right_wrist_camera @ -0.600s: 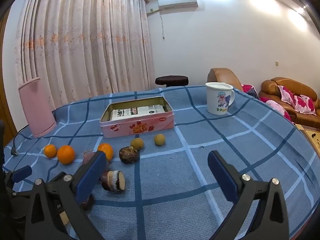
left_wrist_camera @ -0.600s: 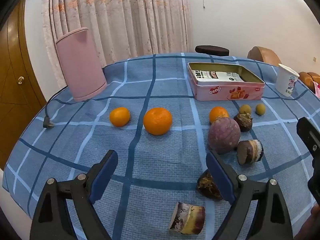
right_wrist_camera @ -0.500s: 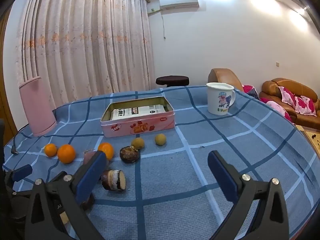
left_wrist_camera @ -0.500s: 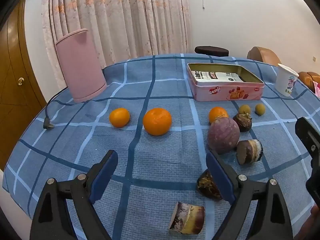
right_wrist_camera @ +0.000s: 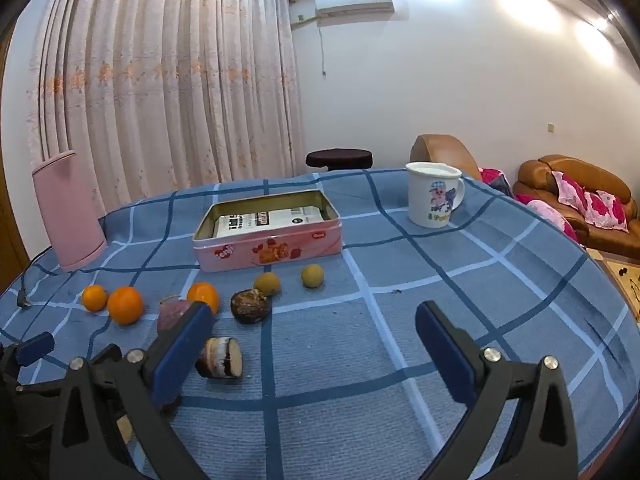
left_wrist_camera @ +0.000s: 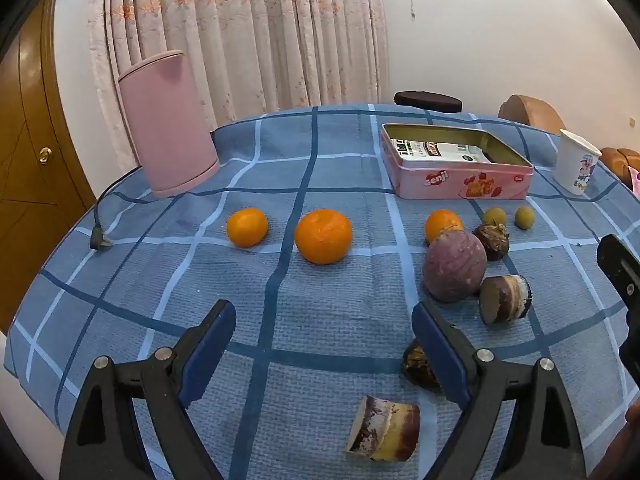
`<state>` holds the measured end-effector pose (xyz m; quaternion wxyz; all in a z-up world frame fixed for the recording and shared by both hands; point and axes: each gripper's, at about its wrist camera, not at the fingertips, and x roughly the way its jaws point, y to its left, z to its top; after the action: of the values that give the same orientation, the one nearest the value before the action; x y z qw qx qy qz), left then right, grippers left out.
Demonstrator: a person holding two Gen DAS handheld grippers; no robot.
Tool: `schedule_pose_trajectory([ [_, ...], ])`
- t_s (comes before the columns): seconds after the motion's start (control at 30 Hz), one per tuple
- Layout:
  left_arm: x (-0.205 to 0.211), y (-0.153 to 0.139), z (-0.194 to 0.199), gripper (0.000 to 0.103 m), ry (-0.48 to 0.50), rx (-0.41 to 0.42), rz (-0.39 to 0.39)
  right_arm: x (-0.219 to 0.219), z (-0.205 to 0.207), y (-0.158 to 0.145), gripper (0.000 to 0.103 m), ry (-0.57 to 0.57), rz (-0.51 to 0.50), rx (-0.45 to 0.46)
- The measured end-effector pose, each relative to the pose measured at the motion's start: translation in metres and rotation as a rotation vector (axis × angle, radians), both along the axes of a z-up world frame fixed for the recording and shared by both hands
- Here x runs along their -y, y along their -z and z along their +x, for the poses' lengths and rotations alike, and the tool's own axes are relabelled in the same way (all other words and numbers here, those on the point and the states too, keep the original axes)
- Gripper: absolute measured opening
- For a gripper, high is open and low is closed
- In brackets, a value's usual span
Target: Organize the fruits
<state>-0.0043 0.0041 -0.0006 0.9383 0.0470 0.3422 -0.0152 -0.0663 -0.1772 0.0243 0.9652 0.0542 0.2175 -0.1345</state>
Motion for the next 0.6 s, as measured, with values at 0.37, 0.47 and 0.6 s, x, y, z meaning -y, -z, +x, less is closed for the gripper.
schedule_pose_trajectory([
  [0.37,0.0000,0.0039,0.0002,0.091,0.005,-0.009,0.000,-0.0025,0.0018,0.0003,0.103,-0.010,-0.016,-0.003],
  [0.47,0.0001,0.0040,0.0002,0.091,0.006,-0.012,-0.001,-0.0045,0.0017,-0.0008,0.103,-0.012,-0.014,-0.004],
  [0.6,-0.0006,0.0045,0.0001,0.091,0.006,-0.013,0.000,-0.0045,0.0017,-0.0005,0.103,-0.013,-0.014,-0.004],
])
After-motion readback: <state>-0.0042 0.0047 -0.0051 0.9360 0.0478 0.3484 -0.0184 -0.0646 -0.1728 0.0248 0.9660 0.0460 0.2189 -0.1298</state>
